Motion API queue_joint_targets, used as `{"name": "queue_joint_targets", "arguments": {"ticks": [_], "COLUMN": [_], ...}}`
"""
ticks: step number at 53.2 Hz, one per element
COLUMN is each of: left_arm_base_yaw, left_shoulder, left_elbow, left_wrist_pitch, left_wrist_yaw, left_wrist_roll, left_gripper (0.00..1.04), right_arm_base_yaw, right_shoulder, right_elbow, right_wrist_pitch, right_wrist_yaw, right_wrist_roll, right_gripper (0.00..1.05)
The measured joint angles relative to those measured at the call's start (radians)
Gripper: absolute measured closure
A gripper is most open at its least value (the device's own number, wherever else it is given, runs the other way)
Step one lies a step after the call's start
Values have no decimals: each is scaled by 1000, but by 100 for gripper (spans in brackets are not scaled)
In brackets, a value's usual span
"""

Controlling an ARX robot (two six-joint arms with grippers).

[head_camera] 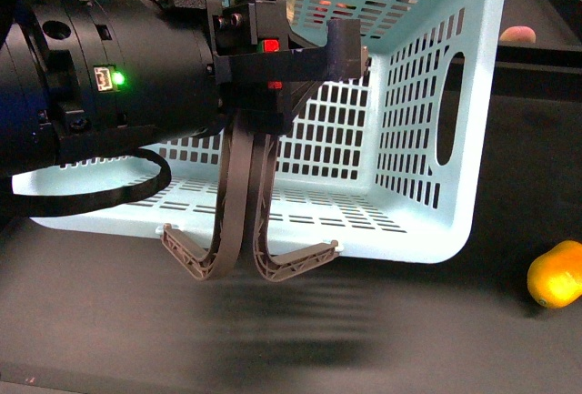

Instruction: Pick mango with right arm and hold basket with left

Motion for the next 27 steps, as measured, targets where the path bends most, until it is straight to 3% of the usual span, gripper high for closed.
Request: {"name": "queue_joint_targets", "arguments": {"ticks": [13,19,27], "left_arm_base_yaw": [0,0,0], "left_shoulder": [0,0,0], "left_elbow": [0,0,-1], "left_wrist_pitch": [0,0,0], "left_wrist_yaw": [-1,-1,0], "left_wrist_roll": [0,0,1], "left_gripper": [97,97,97], "right_arm_base_yaw": [0,15,-81], "right_shoulder": [0,94,421], "right_elbow": [0,27,66], "right_wrist_pitch": [0,-55,125], "right_wrist_yaw": [1,128,23], "right_wrist_roll": [0,112,171], "right_gripper": [8,8,8]}}
